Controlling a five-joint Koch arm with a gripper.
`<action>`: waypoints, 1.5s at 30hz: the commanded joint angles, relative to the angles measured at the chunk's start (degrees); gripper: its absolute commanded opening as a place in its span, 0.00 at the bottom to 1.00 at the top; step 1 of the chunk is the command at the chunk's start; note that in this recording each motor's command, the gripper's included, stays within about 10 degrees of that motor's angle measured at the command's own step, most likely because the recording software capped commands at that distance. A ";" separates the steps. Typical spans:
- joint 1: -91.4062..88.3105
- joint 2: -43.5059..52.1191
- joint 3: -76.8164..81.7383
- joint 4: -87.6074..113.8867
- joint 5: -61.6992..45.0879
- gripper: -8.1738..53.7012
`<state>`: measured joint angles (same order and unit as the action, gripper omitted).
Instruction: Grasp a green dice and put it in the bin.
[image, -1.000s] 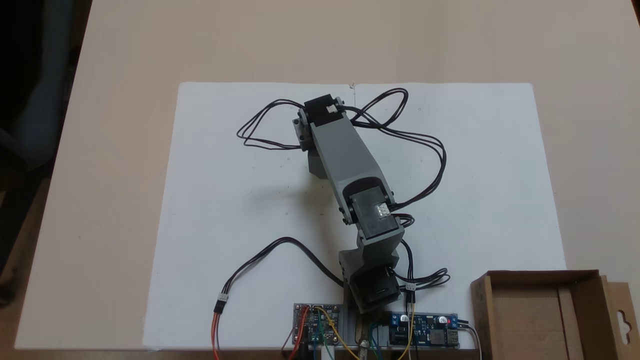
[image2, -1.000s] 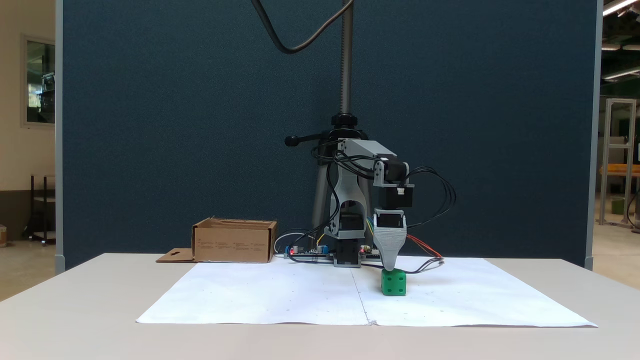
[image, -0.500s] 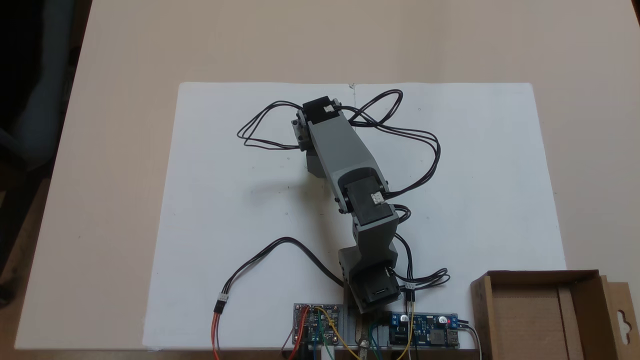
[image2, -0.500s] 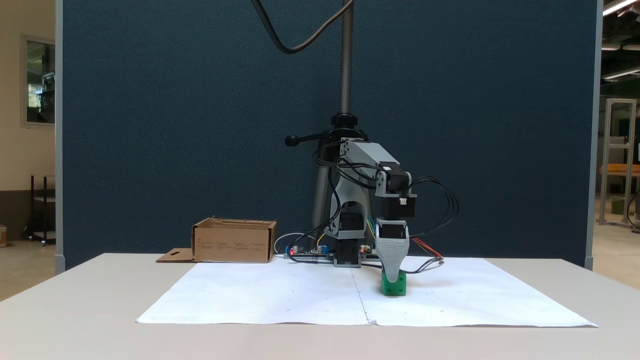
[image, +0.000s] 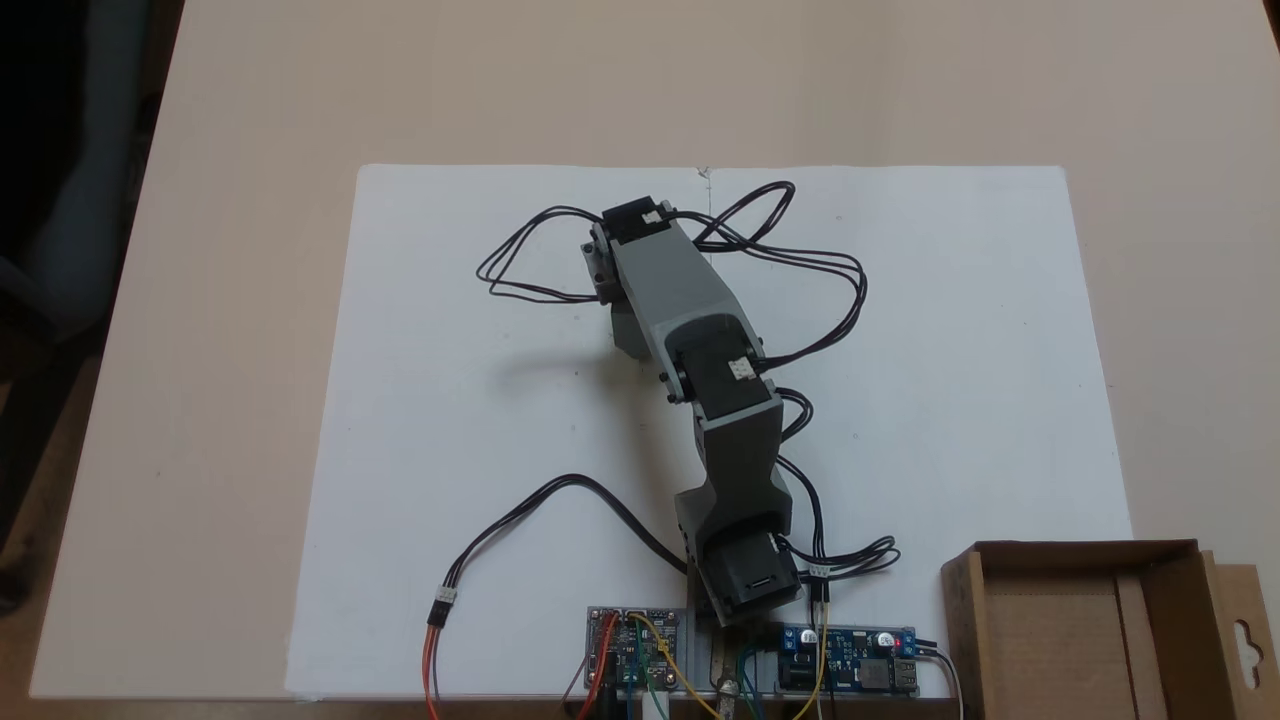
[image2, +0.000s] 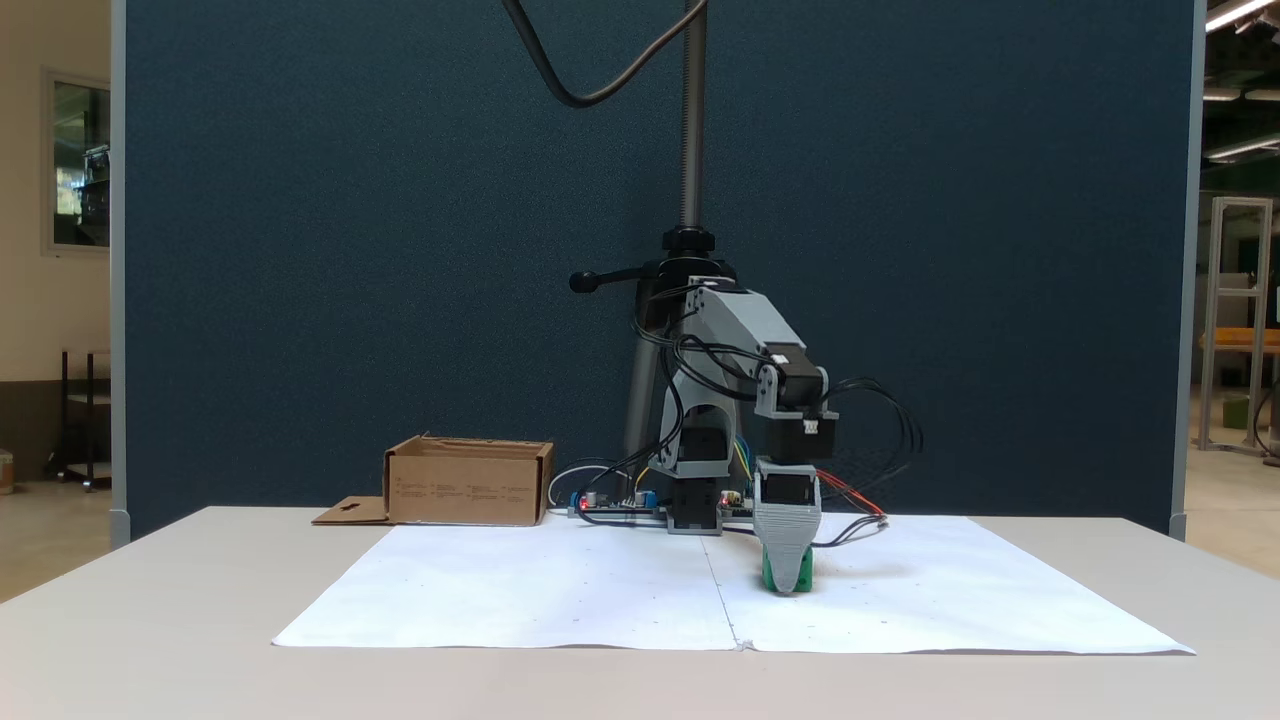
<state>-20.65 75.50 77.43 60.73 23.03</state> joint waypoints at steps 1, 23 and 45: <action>-1.14 0.79 -1.05 0.09 3.60 0.70; -0.97 0.79 -12.48 12.37 4.92 0.32; 21.09 4.75 -50.19 40.43 -7.29 0.32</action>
<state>-2.64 76.73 28.48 97.65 21.27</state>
